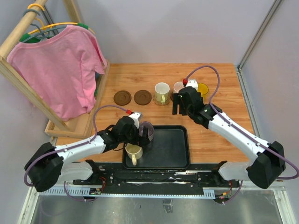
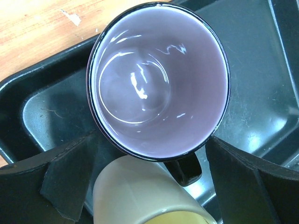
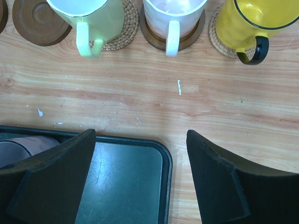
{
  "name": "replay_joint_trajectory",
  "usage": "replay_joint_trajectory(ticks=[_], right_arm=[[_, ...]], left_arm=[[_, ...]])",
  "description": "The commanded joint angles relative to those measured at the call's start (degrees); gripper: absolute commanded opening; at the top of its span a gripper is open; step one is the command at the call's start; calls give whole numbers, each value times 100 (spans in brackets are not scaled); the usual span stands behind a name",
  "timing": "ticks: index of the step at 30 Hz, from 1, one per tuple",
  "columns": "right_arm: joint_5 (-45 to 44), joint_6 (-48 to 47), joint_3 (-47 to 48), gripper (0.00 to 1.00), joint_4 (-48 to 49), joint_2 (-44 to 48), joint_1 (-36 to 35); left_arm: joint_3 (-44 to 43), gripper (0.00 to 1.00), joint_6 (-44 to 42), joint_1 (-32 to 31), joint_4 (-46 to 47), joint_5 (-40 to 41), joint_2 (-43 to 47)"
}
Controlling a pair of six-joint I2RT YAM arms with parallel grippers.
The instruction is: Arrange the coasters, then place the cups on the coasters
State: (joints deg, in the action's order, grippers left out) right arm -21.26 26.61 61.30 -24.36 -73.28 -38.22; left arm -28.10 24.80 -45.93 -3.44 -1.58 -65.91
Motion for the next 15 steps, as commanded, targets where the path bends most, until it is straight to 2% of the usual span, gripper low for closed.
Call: replay_joint_trajectory(ticks=[1, 8, 15], right_arm=[[-112, 72, -57, 80, 98, 148, -72], [-78, 84, -57, 80, 146, 101, -70], [-67, 56, -40, 81, 146, 26, -67]], left_arm=[[-266, 100, -132, -69, 86, 284, -129], [-659, 96, -275, -63, -212, 522, -379], [-843, 85, -532, -65, -298, 782, -646]])
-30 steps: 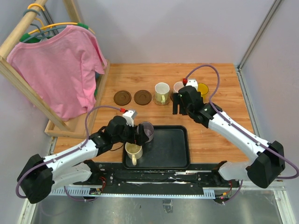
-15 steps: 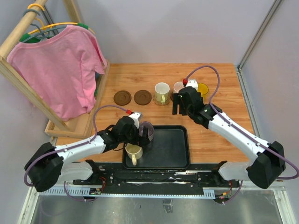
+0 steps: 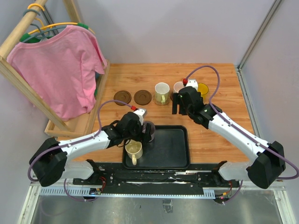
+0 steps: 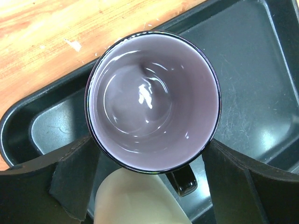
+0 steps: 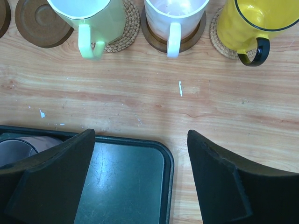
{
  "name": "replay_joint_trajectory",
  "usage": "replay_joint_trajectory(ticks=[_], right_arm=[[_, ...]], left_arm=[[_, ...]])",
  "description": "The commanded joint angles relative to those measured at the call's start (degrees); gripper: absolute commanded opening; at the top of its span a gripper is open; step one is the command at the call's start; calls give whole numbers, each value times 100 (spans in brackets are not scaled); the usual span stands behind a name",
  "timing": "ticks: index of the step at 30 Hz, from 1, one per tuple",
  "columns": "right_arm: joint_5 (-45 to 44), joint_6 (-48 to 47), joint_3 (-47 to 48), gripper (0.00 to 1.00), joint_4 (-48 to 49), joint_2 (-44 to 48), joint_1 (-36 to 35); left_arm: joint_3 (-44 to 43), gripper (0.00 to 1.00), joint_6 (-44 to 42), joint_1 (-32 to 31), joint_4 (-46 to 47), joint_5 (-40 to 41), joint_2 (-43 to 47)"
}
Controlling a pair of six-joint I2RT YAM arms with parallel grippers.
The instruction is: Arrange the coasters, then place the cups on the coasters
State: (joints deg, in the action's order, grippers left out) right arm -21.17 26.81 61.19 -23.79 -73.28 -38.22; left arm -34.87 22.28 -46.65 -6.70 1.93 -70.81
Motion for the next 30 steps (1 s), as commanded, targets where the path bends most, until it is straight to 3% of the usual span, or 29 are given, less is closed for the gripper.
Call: replay_joint_trajectory(ticks=[1, 15, 24, 30], right_arm=[[-75, 36, -25, 81, 92, 20, -71], [-5, 151, -106, 82, 92, 8, -71], [-52, 194, -199, 82, 71, 126, -72], [-110, 207, -261, 82, 48, 204, -72]], left_arm=[[-178, 84, -328, 6, 40, 426, -186], [-73, 78, -994, -2, 800, -652, -252], [-210, 62, -1188, -44, 1009, -840, -527], [-235, 56, -1191, -120, 744, -894, -627]])
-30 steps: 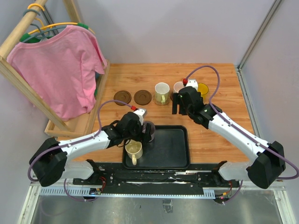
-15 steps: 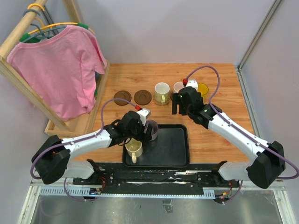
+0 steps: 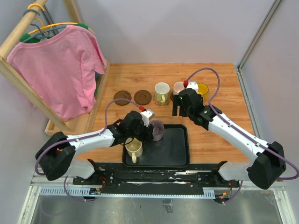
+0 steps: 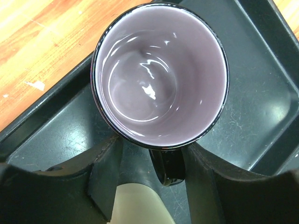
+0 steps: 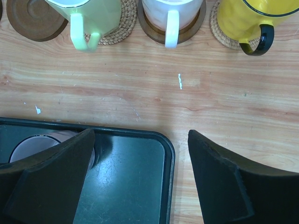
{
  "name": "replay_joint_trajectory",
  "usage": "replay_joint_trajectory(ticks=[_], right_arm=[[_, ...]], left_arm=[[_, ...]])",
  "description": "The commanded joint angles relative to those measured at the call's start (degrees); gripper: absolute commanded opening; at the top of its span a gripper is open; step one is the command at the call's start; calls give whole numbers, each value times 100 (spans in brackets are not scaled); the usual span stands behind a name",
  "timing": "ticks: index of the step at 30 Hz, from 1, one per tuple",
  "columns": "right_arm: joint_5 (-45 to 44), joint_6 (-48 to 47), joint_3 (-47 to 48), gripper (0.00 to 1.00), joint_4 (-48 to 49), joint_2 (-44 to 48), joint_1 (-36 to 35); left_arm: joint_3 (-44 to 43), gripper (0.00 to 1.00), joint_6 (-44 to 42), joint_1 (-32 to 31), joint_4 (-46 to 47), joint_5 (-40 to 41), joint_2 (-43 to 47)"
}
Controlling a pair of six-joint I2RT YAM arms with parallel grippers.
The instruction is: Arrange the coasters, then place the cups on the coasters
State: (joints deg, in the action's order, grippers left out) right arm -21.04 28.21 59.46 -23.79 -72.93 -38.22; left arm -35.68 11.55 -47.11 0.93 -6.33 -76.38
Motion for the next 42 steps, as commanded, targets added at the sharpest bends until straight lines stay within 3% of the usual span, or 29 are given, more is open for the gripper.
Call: replay_joint_trajectory(ticks=[1, 13, 16, 24, 31, 42], right_arm=[[-126, 74, -99, 82, 46, 181, -72], [-35, 124, -117, 83, 82, 111, -67], [-28, 126, -122, 83, 80, 119, -72], [47, 131, -132, 83, 68, 85, -72], [80, 128, -120, 83, 70, 68, -71], [-67, 65, -338, 83, 17, 205, -67]], left_arm=[[-169, 55, -126, -78, -102, -51, -70], [-263, 54, -101, -109, -229, 198, -132], [-305, 48, -85, -114, -155, 243, -265], [-409, 11, -100, -136, -129, 158, -426], [-383, 5, -37, -183, -139, 346, -122], [-879, 1, 347, -219, -391, 1648, 966]])
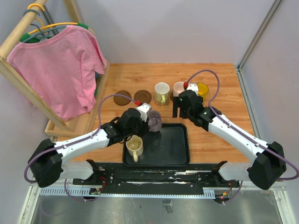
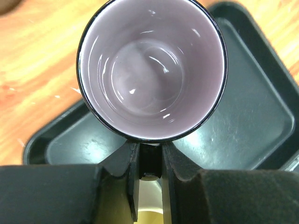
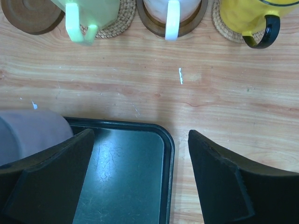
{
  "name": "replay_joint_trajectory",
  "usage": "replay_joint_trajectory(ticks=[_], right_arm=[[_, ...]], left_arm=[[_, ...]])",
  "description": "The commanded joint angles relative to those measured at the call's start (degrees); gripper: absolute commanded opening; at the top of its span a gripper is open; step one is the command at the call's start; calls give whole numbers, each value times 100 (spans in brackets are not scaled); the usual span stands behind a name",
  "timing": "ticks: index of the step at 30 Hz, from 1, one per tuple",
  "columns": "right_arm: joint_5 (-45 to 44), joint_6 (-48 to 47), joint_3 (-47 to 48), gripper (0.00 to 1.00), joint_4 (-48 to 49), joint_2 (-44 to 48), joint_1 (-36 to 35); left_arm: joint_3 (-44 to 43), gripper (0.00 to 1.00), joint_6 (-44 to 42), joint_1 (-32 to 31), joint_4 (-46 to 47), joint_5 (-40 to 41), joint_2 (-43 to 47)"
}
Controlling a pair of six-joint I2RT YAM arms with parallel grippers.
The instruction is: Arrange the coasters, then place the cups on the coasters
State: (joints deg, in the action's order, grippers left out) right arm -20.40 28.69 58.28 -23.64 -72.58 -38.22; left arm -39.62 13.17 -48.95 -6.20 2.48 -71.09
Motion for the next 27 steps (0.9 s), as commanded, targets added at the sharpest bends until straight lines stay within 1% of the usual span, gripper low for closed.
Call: replay_joint_trajectory(ticks=[1, 4, 8, 10, 14, 17, 27], right_arm=[[-185, 21, -292, 83, -17, 210, -71], [-309, 67, -573, 82, -40, 372, -72], [-471, 148, -950, 82, -64, 728, -65], [-756, 146, -1131, 82, -77, 938, -70], [-1071, 35, -1311, 82, -116, 1379, -62], [-1255, -61, -1387, 82, -114, 1557, -62], [-1324, -354, -1297, 83, -108, 1527, 67]], left_arm=[[-532, 1, 205, -36, 313, 950, 500], [-622, 1, 210, -30, 379, 1533, 507], [-929, 1, 121, 81, 286, 2167, 117], [-1073, 1, 171, 285, 249, 2220, -118], [-1300, 1, 422, 852, 216, 2089, -510], [-1636, 0, 513, 1157, 87, 2158, -892], [-2906, 1, 535, 1502, -194, 2204, -2296]])
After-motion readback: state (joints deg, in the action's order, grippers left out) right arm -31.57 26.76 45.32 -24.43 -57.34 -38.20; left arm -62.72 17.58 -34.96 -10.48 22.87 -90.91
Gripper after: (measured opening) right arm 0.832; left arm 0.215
